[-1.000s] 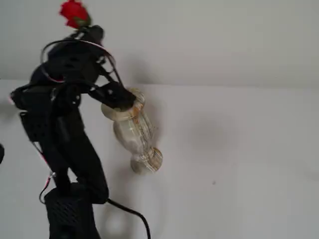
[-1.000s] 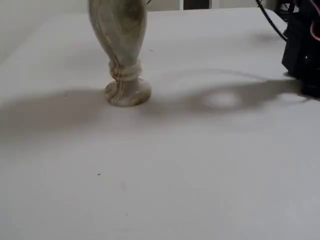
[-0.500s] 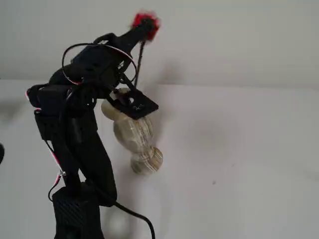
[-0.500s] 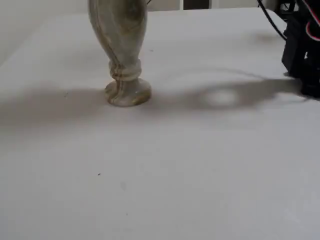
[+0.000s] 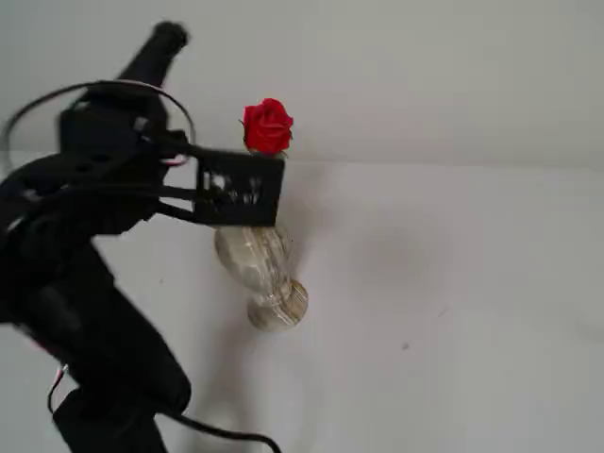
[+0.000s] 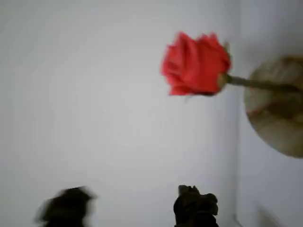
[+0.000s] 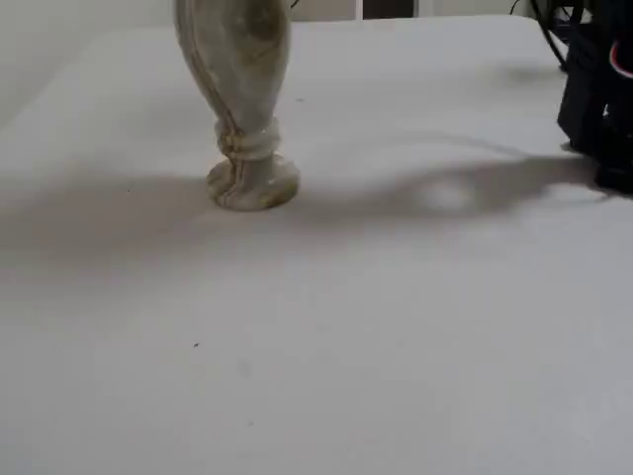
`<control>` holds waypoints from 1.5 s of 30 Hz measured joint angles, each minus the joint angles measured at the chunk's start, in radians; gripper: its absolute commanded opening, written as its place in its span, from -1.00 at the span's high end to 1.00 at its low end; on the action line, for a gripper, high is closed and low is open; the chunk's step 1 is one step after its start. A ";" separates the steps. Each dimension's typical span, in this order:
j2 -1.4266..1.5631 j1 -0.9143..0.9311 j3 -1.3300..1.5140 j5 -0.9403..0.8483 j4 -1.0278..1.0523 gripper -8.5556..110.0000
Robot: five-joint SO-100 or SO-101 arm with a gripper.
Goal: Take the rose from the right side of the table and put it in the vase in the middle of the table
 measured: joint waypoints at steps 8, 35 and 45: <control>0.158 0.146 -0.002 -0.347 0.003 0.86; 1.910 0.158 2.026 -0.368 -0.377 0.86; 1.954 0.150 2.540 -0.327 -0.428 0.86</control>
